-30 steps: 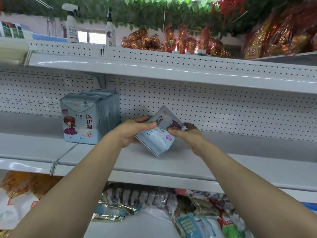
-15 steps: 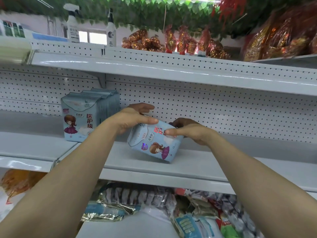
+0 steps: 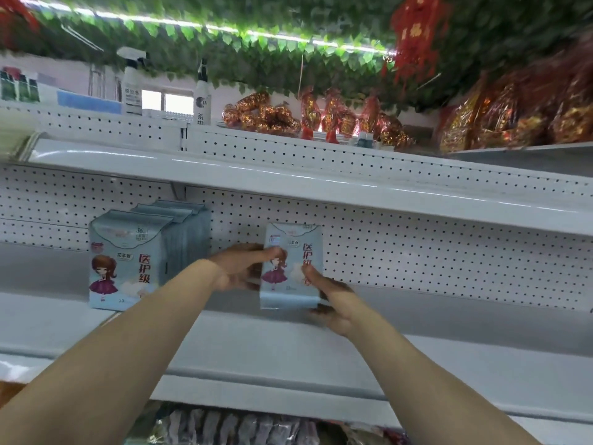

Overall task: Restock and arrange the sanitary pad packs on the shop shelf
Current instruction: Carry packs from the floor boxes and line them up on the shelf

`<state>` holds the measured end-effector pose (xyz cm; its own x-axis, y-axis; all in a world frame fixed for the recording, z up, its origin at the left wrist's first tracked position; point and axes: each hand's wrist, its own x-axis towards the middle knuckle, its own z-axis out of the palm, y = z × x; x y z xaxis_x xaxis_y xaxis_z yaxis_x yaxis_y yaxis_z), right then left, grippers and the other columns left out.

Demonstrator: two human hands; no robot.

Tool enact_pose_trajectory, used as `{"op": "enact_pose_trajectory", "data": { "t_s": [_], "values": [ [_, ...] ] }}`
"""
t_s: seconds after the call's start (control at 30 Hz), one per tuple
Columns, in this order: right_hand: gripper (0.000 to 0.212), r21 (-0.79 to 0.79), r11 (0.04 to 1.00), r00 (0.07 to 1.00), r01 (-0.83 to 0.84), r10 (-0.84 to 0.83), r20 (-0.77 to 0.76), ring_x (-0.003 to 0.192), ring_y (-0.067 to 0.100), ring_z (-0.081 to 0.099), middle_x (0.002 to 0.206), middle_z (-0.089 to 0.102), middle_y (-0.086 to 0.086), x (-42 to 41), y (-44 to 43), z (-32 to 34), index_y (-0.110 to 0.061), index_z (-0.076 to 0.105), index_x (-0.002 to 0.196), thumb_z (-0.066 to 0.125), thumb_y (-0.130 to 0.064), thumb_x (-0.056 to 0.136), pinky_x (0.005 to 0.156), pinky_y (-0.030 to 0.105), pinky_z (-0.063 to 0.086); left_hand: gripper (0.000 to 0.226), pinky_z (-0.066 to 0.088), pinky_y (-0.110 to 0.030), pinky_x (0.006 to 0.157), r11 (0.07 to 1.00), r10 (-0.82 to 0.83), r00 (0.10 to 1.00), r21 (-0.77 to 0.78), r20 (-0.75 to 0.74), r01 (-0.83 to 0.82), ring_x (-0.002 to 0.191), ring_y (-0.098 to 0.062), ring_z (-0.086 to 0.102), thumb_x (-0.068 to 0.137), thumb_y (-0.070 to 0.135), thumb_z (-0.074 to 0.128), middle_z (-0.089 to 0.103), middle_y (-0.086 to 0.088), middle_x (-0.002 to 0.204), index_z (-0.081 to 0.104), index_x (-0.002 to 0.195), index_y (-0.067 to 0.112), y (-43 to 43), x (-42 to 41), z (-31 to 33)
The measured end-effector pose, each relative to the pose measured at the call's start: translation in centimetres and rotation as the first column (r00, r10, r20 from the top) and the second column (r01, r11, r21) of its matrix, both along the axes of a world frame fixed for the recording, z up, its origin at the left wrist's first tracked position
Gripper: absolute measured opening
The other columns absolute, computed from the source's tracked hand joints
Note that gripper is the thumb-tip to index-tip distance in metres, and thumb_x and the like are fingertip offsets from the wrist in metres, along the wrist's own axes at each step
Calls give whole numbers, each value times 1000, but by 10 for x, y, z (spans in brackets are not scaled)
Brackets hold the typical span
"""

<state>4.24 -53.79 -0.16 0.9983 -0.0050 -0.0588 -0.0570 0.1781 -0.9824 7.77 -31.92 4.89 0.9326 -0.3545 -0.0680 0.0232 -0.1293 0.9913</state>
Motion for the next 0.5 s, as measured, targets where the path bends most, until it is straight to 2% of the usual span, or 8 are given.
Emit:
{"op": "enact_pose_trajectory", "data": {
  "t_s": [0.07,0.13,0.2,0.3,0.37,0.43,0.5],
  "values": [
    [62,57,998,1000,15,-15,2,98,29,73,105,77,10,8,2,-4,-8,70,115,86,-42,66,75,37,60,51,52,-53,99,995,-94,996,-23,11,94,110,-30,68,83,37,75,72,-8,121,59,129,20,-1,10,-4],
    [50,80,997,1000,15,-16,2,99,29,72,105,77,11,17,2,-6,-6,69,117,82,-35,77,79,38,61,49,54,-53,96,990,-132,991,-43,20,132,108,-29,69,83,29,73,73,-7,117,59,129,22,-1,20,-5],
    [44,66,998,1000,-3,2,14,103,30,72,107,77,10,28,0,-6,-9,68,120,78,-32,85,78,36,60,59,57,-50,91,990,-132,990,-52,42,134,107,-28,71,76,28,80,73,-6,117,58,132,24,-1,35,-7],
    [37,1,997,994,-76,76,79,101,20,74,111,77,5,46,-4,-5,-14,66,126,70,-30,93,73,25,58,93,55,-50,94,994,-93,989,-53,111,99,113,-28,68,54,40,97,72,-3,121,56,137,33,1,60,-13],
    [31,-70,992,984,-106,115,133,100,13,74,115,76,1,58,-9,-9,-18,65,126,65,-28,97,76,20,57,84,57,-48,92,995,-65,987,-61,146,74,111,-25,69,61,33,95,73,1,118,56,135,37,1,76,-23],
    [34,-159,982,979,-105,130,157,110,18,71,121,73,1,72,-13,-16,-19,64,129,66,-28,96,93,30,56,67,60,-39,85,995,-37,986,-83,164,52,104,-20,72,72,16,87,75,6,111,58,130,34,-2,85,-31],
    [37,-216,973,981,-78,114,157,114,21,69,121,73,-2,87,-16,-25,-21,66,129,71,-28,93,104,42,52,55,59,-35,86,996,-31,981,-75,192,46,107,-18,70,76,9,82,75,9,110,62,122,29,-5,93,-40]
  ]
}}
